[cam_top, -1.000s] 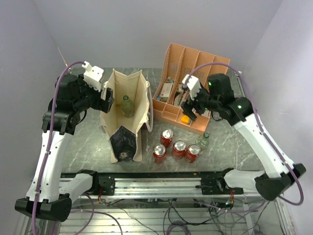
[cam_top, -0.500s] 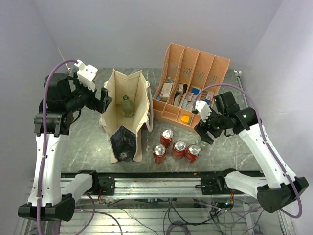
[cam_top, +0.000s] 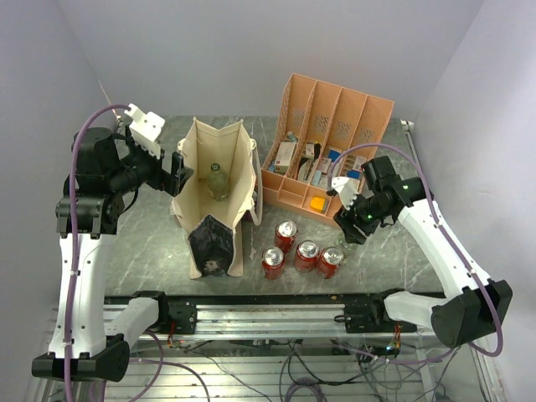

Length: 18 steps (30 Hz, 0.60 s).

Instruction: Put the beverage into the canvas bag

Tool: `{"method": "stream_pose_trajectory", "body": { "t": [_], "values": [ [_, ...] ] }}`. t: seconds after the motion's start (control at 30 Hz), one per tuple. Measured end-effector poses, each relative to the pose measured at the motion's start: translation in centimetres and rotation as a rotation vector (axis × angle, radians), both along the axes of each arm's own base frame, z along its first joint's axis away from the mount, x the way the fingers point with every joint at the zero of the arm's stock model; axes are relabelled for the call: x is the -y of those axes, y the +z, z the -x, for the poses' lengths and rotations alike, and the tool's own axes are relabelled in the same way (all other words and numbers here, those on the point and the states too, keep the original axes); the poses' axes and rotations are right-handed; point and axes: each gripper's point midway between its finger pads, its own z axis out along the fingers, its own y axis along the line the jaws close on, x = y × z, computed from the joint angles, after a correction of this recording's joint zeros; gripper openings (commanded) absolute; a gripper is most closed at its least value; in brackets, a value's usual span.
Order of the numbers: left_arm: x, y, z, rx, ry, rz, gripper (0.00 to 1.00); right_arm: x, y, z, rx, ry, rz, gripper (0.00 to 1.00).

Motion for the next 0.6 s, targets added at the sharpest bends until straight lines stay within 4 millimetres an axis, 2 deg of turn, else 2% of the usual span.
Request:
{"method": "stream_pose_trajectory", "body": {
  "t": [0.13, 0.37, 0.47, 0.6],
  "values": [
    [-0.4, 0.0, -0.1, -0.001, 0.013, 0.002, 0.99, 0.0, -0.1, -0.3, 0.003, -0.004, -0.012, 0.51],
    [-0.6, 0.0, -0.2, -0.003, 0.018, 0.004, 0.99, 0.2, -1.2, -0.2, -0.011, -0.015, -0.014, 0.49],
    [-0.5, 0.0, -0.2, -0.006, 0.013, 0.009, 0.99, 0.2, -1.5, -0.1, -0.016, -0.017, -0.013, 0.41],
    [-0.3, 0.0, -0.1, -0.006, 0.001, 0.014, 0.99, 0.2, -1.4, -0.2, -0.013, -0.028, -0.021, 0.24]
  ]
}}
